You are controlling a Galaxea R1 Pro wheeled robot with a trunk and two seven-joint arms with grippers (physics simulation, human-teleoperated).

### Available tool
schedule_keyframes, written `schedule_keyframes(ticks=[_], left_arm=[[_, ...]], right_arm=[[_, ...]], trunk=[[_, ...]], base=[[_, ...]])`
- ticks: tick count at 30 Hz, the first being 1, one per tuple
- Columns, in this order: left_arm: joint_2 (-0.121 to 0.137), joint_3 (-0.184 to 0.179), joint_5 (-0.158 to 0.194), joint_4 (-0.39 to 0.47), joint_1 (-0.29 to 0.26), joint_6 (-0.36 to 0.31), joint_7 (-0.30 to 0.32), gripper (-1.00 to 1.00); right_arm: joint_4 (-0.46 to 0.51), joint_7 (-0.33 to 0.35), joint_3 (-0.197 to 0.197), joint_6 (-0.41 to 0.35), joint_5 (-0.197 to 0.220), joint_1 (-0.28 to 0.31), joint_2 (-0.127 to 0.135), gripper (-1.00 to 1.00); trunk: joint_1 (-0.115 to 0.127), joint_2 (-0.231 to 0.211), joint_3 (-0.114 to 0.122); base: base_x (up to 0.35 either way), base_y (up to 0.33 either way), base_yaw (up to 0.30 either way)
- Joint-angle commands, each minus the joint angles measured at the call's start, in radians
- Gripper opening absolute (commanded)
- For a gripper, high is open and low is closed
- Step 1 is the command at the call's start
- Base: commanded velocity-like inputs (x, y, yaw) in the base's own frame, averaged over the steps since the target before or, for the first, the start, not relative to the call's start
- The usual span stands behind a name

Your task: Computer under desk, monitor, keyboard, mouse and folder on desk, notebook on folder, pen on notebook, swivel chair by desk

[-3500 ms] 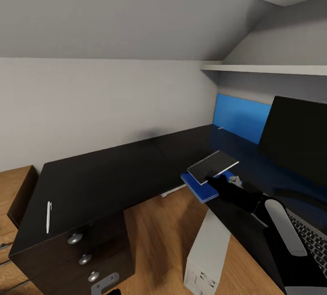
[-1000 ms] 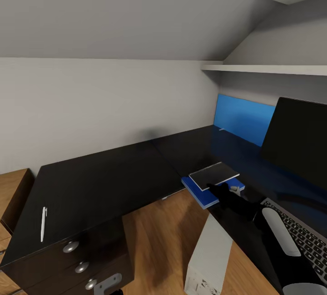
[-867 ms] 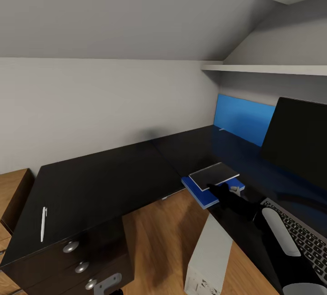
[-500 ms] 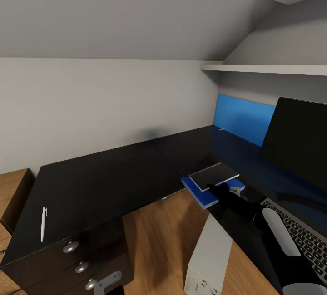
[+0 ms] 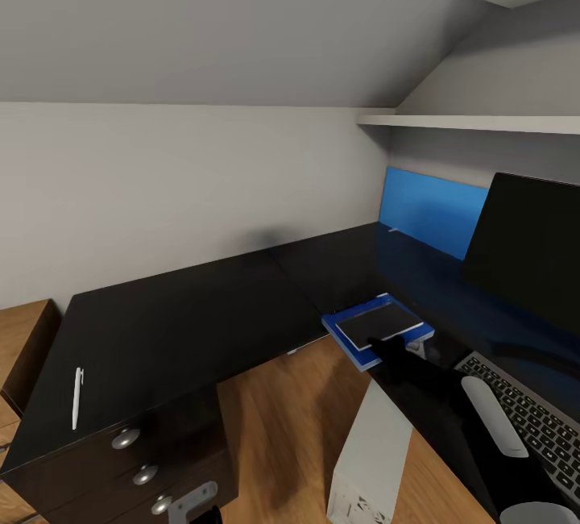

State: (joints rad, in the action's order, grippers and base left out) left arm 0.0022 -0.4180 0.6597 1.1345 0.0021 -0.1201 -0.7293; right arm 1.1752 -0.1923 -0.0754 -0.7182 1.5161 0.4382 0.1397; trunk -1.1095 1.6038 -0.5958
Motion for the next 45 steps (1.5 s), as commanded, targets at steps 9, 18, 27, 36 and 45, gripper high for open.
schedule_keyframes(ticks=[9, 18, 27, 36, 45], left_arm=[[0.001, -0.001, 0.001, 0.002, 0.000, -0.006, -0.003, 1.00], [0.001, -0.001, 0.001, 0.002, 0.000, -0.006, -0.002, 1.00], [0.000, -0.001, 0.001, 0.002, 0.000, -0.006, -0.002, 1.00], [0.000, -0.001, 0.001, 0.002, 0.000, -0.006, -0.002, 1.00], [0.000, -0.001, 0.002, 0.002, 0.000, -0.006, -0.002, 1.00]], right_arm=[[-0.002, -0.006, 0.000, -0.003, 0.015, 0.001, 0.000, -1.00], [-0.002, -0.006, -0.001, -0.003, 0.015, 0.001, 0.000, -1.00], [-0.003, -0.006, 0.000, -0.003, 0.013, 0.001, 0.000, -1.00], [-0.003, -0.008, 0.001, -0.003, 0.013, 0.001, 0.000, -1.00], [-0.003, -0.011, 0.002, -0.009, 0.013, 0.001, 0.001, 1.00]], trunk=[[0.000, 0.000, -0.001], [0.000, 0.000, -0.001], [0.000, 0.000, -0.001], [0.000, 0.000, -0.001], [0.000, 0.000, -0.001]], base=[[0.000, 0.000, 0.000], [0.094, 0.021, 0.000], [0.043, 0.010, 0.000], [0.001, 0.000, 0.000], [0.000, 0.000, 0.000]])
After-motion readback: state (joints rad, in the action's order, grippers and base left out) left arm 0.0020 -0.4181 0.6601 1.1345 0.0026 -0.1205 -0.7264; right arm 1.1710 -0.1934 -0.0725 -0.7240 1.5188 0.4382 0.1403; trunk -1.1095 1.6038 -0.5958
